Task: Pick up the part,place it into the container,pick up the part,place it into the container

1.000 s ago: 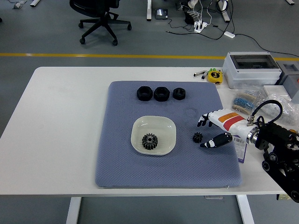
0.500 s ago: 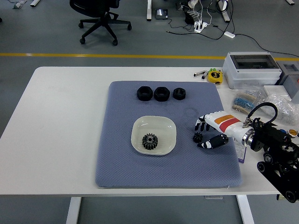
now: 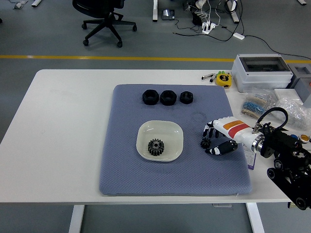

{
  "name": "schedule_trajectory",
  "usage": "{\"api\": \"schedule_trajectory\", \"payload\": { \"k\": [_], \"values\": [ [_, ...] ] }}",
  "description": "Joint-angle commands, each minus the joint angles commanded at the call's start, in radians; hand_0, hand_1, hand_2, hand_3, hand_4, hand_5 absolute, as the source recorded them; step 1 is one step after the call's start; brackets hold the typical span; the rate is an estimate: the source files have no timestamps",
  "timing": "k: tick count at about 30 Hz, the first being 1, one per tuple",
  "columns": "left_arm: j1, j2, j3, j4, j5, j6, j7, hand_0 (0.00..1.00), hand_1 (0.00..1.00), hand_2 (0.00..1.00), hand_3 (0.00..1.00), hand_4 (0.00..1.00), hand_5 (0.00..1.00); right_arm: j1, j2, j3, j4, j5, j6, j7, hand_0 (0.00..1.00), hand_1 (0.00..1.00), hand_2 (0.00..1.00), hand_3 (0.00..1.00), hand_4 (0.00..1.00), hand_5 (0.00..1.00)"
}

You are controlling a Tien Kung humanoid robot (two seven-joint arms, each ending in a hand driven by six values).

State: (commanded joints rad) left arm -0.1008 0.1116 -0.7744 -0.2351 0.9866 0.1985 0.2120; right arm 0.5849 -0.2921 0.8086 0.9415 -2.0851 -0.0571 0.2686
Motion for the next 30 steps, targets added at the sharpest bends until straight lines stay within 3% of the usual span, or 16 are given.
{"api": "schedule_trajectory", "payload": {
  "k": [29, 30],
  "values": [
    [-0.006, -0.001, 0.012, 0.001, -0.019, 0.002, -0.005, 0.691, 0.695, 0.734, 0.579, 0.647, 0.611, 0.006, 0.008, -0.014, -0.024, 0.022, -0.022, 0.033, 0.238, 0.395, 0.486, 0.535, 0.862, 0.339],
    [-0.006, -0.001, 0.012, 0.001, -0.019, 0.002, -0.005, 0.692, 0.695, 0.734, 0.579, 0.648, 0.611, 0.006, 0.008, -0.015, -0.024, 0.022, -0.022, 0.033, 0.173, 0.326, 0.431, 0.509, 0.870, 0.326]
  ]
}}
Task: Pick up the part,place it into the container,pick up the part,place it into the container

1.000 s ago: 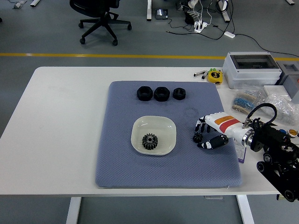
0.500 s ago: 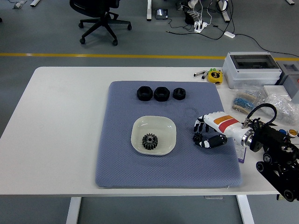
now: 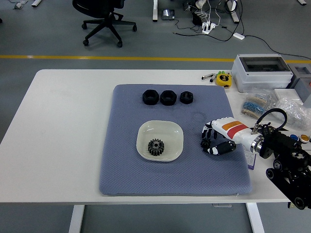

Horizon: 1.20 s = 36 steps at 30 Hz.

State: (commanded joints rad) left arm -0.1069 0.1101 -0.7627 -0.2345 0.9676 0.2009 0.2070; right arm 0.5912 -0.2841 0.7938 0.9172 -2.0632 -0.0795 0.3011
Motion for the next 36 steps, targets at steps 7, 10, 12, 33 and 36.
{"api": "schedule_trajectory", "payload": {
  "k": [7, 10, 12, 33, 36],
  "values": [
    [-0.001, 0.000, 0.004, 0.000, -0.005, 0.001, -0.001, 0.691, 0.695, 0.734, 0.579, 0.648, 0.611, 0.001, 0.004, -0.012, -0.011, 0.000, 0.000, -0.010, 0.105, 0.212, 0.328, 0.456, 0.862, 0.326],
    [-0.002, 0.000, 0.004, 0.000, -0.007, 0.001, -0.001, 0.691, 0.695, 0.734, 0.579, 0.648, 0.611, 0.002, 0.005, -0.016, -0.013, 0.002, -0.002, -0.014, 0.105, 0.212, 0.328, 0.456, 0.862, 0.326],
    [-0.002, 0.000, 0.004, 0.000, -0.005, 0.001, -0.001, 0.691, 0.695, 0.734, 0.579, 0.648, 0.611, 0.003, 0.006, -0.017, -0.014, 0.003, -0.003, -0.017, 0.060, 0.147, 0.256, 0.372, 0.822, 0.363],
    [-0.003, 0.001, 0.001, 0.000, 0.000, -0.001, -0.001, 0.691, 0.693, 0.734, 0.580, 0.650, 0.612, 0.009, 0.006, -0.020, -0.003, 0.025, -0.002, -0.019, 0.022, 0.097, 0.219, 0.328, 0.807, 0.365],
    [-0.002, 0.001, -0.002, 0.000, 0.004, -0.001, 0.000, 0.691, 0.693, 0.735, 0.580, 0.649, 0.612, 0.005, 0.007, -0.007, 0.018, 0.021, -0.004, -0.018, 0.019, 0.095, 0.217, 0.321, 0.806, 0.369]
  ]
}}
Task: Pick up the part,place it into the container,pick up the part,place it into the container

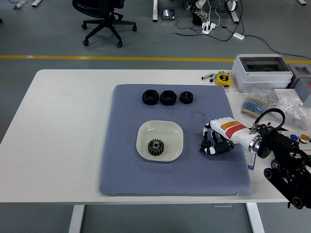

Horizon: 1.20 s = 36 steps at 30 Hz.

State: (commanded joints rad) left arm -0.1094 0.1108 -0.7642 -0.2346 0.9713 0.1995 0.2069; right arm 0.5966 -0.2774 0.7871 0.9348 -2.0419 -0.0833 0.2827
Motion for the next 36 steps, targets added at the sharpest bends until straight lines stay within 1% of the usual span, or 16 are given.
{"api": "schedule_trajectory", "payload": {
  "k": [9, 13, 17, 21, 24, 25, 26, 29, 30, 31, 36],
  "values": [
    [0.005, 0.001, -0.005, 0.000, 0.008, -0.001, 0.002, 0.691, 0.693, 0.733, 0.578, 0.650, 0.613, -0.005, 0.013, 0.033, 0.085, -0.016, -0.005, -0.002, 0.020, 0.091, 0.214, 0.315, 0.800, 0.379],
    [0.007, 0.002, -0.006, -0.001, 0.012, -0.002, 0.003, 0.691, 0.693, 0.734, 0.580, 0.649, 0.612, 0.011, 0.030, 0.026, 0.124, -0.019, -0.005, -0.005, 0.022, 0.092, 0.211, 0.318, 0.797, 0.383],
    [0.009, 0.004, -0.009, -0.001, 0.015, -0.003, 0.004, 0.691, 0.693, 0.734, 0.580, 0.649, 0.612, 0.036, 0.049, 0.006, 0.143, -0.021, -0.003, -0.007, 0.022, 0.092, 0.211, 0.318, 0.797, 0.383],
    [0.010, 0.007, -0.010, -0.001, 0.018, -0.003, 0.004, 0.692, 0.693, 0.733, 0.580, 0.648, 0.611, 0.070, 0.076, -0.030, 0.125, -0.017, -0.003, -0.010, 0.021, 0.094, 0.216, 0.322, 0.797, 0.385],
    [0.011, 0.008, -0.014, -0.002, 0.020, -0.003, 0.005, 0.692, 0.693, 0.733, 0.580, 0.648, 0.611, 0.103, 0.113, -0.064, 0.080, -0.012, -0.012, -0.018, 0.021, 0.094, 0.216, 0.322, 0.797, 0.385],
    [0.011, 0.008, -0.014, -0.002, 0.021, -0.003, 0.006, 0.692, 0.693, 0.734, 0.579, 0.649, 0.612, 0.109, 0.120, -0.071, 0.072, -0.011, -0.013, -0.020, 0.036, 0.110, 0.229, 0.342, 0.812, 0.377],
    [0.009, 0.009, -0.013, -0.002, 0.022, -0.003, 0.006, 0.692, 0.693, 0.734, 0.579, 0.649, 0.612, 0.121, 0.136, -0.083, 0.053, -0.011, -0.014, -0.025, 0.036, 0.110, 0.229, 0.342, 0.812, 0.377],
    [0.007, 0.010, -0.011, -0.002, 0.019, -0.002, 0.005, 0.692, 0.693, 0.734, 0.579, 0.649, 0.612, 0.140, 0.159, -0.110, 0.019, -0.012, -0.011, -0.031, 0.036, 0.110, 0.229, 0.342, 0.812, 0.377],
    [0.007, 0.010, -0.010, -0.002, 0.017, -0.002, 0.005, 0.692, 0.693, 0.738, 0.580, 0.650, 0.612, 0.142, 0.162, -0.116, 0.013, -0.013, -0.011, -0.032, 0.036, 0.110, 0.229, 0.342, 0.812, 0.377],
    [0.006, 0.010, -0.010, -0.002, 0.016, -0.002, 0.005, 0.692, 0.693, 0.738, 0.580, 0.650, 0.612, 0.143, 0.164, -0.120, 0.008, -0.014, -0.010, -0.034, 0.066, 0.140, 0.250, 0.394, 0.831, 0.362],
    [0.005, 0.011, -0.007, -0.002, 0.008, 0.000, 0.003, 0.692, 0.693, 0.738, 0.580, 0.650, 0.612, 0.142, 0.164, -0.142, -0.011, -0.017, 0.001, -0.042, 0.066, 0.140, 0.250, 0.394, 0.831, 0.362]
  ]
}}
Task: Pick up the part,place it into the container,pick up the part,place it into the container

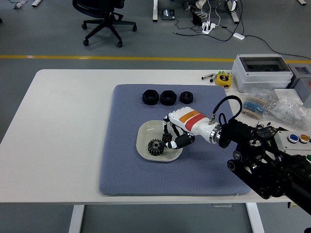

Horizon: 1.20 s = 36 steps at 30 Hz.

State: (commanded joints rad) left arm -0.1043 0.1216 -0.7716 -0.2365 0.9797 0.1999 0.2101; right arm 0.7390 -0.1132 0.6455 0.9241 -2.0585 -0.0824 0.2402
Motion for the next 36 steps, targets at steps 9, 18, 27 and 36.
{"api": "schedule_trajectory", "payload": {
  "k": [9, 18, 27, 36],
  "values": [
    [-0.002, 0.001, -0.004, -0.001, 0.010, -0.002, 0.003, 0.692, 0.690, 0.740, 0.580, 0.650, 0.613, 0.004, 0.006, -0.019, -0.017, 0.001, 0.008, -0.005, 0.085, 0.161, 0.293, 0.437, 0.851, 0.347],
    [-0.002, 0.001, -0.001, 0.000, 0.001, 0.001, 0.001, 0.692, 0.690, 0.738, 0.580, 0.650, 0.611, 0.002, 0.007, -0.027, -0.020, -0.004, 0.015, -0.007, 0.090, 0.174, 0.308, 0.450, 0.842, 0.353],
    [-0.005, 0.000, 0.002, 0.000, -0.004, 0.002, 0.000, 0.693, 0.690, 0.739, 0.581, 0.651, 0.613, 0.003, 0.007, -0.030, -0.034, -0.006, 0.015, -0.006, 0.097, 0.188, 0.317, 0.453, 0.842, 0.353],
    [-0.004, 0.001, 0.003, 0.000, -0.004, 0.002, 0.000, 0.693, 0.689, 0.741, 0.581, 0.652, 0.612, 0.005, 0.001, -0.014, -0.009, -0.005, 0.014, -0.003, 0.095, 0.188, 0.319, 0.453, 0.841, 0.358]
  ]
}}
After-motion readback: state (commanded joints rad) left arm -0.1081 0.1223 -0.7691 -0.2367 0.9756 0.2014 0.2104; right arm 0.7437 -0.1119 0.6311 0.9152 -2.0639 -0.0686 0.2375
